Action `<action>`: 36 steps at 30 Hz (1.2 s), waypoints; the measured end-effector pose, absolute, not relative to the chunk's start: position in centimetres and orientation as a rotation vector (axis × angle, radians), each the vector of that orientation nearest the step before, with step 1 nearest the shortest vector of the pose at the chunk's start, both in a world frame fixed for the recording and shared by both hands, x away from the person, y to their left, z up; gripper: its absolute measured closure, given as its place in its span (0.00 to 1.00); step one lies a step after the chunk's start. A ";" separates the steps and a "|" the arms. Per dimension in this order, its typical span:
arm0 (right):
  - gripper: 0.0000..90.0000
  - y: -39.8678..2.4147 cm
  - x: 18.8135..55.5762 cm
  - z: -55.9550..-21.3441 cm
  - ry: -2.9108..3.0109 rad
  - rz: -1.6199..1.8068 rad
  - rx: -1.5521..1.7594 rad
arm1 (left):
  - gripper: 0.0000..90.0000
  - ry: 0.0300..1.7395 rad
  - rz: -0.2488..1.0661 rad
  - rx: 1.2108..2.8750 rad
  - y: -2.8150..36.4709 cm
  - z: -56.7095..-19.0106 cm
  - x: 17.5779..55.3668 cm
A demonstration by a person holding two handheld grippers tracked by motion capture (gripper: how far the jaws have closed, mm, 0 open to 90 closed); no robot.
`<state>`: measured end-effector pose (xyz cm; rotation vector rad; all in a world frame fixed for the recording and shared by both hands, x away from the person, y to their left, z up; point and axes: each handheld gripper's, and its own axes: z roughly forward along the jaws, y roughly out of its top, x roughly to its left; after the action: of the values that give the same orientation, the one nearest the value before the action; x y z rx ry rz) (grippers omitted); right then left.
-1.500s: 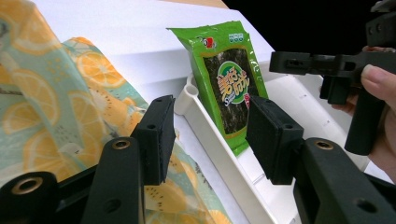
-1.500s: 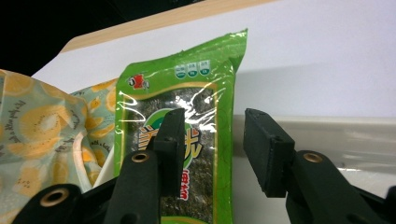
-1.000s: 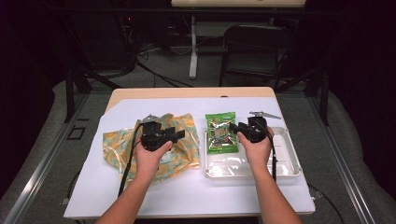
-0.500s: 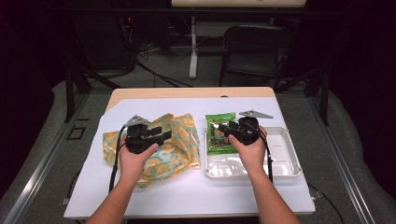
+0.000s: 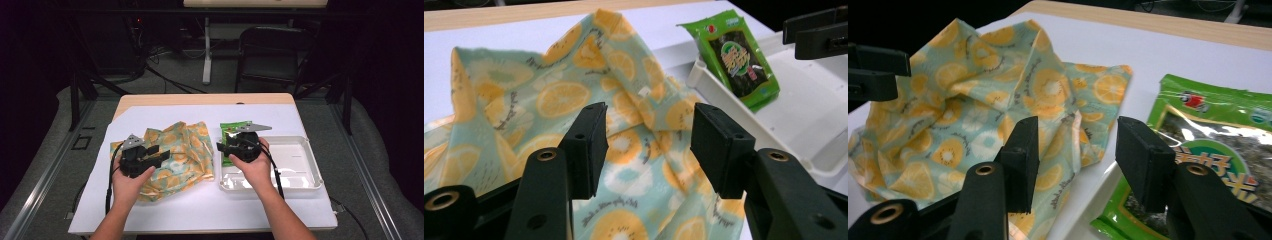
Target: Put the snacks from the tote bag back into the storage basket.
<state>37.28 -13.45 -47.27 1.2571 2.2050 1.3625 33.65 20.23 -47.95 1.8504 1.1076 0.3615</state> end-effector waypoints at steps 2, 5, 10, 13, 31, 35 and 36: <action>0.58 -12.8 37.1 -47.5 2.222 1.356 1.226 | 0.54 1.097 0.368 1.865 20.5 -48.1 33.5; 0.58 -12.1 36.9 -47.8 2.246 1.350 1.161 | 0.54 1.087 0.375 1.882 20.9 -48.4 33.1; 0.58 -11.5 36.7 -48.4 2.252 1.354 1.152 | 0.54 1.107 0.372 1.891 21.5 -49.2 33.0; 0.58 -11.3 36.6 -48.7 2.267 1.355 1.125 | 0.53 1.116 0.362 1.898 21.6 -49.6 33.0; 0.57 -8.5 35.7 -50.6 2.383 1.320 1.052 | 0.52 1.111 0.320 1.945 20.5 -50.8 33.2; 0.57 -8.2 35.6 -50.8 2.399 1.311 1.032 | 0.52 1.109 0.321 1.946 20.4 -50.9 33.2; 0.57 -8.1 35.6 -50.8 2.403 1.307 1.029 | 0.52 1.109 0.321 1.950 20.4 -50.9 33.2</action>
<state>35.57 -8.07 -50.82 1.0290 2.4029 1.3068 33.19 20.38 -50.91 1.9500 1.1086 0.3213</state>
